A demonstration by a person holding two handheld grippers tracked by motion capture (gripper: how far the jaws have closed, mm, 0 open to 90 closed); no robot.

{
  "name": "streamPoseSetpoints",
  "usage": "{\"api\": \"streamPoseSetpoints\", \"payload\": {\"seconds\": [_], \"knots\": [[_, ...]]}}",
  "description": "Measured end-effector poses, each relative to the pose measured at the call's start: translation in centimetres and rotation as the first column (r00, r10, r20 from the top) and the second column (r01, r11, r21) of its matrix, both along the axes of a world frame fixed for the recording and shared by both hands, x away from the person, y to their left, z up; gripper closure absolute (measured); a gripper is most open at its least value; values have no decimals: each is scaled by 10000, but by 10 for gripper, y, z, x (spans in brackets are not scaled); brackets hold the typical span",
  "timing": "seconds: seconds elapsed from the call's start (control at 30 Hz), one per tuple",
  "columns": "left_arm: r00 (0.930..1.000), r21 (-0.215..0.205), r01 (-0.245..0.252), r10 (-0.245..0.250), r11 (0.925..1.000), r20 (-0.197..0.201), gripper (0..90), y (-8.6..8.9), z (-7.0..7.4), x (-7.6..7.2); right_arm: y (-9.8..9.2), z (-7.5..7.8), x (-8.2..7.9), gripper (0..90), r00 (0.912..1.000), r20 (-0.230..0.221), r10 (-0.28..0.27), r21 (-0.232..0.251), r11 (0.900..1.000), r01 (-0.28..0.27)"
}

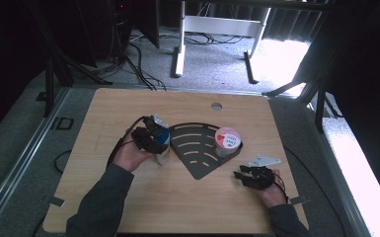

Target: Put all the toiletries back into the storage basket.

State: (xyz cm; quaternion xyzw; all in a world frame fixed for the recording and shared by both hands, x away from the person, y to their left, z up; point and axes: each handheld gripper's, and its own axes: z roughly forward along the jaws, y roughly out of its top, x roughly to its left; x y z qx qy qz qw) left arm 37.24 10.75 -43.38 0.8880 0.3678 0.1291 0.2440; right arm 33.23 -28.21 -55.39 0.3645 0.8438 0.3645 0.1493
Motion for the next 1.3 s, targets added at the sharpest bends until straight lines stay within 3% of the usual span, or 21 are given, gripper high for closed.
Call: {"api": "streamPoseSetpoints", "payload": {"seconds": [0.23, 0.73, 1.3], "knots": [[9997, 102, 3, 0, 9999, -249, 515, -2, -3, 4, 0, 0, 0, 592, 10000, 3, 11, -1, 10000, -11], [9973, 947, 121, -52, 9954, -726, 502, -15, -10, 14, 0, 0, 0, 590, 10000, 0, 35, 6, 10000, -35], [9935, 1367, 99, 58, 9906, -1134, 499, -22, -21, 20, 0, 0, 0, 588, 10000, -7, 51, 19, 10000, -51]]}}
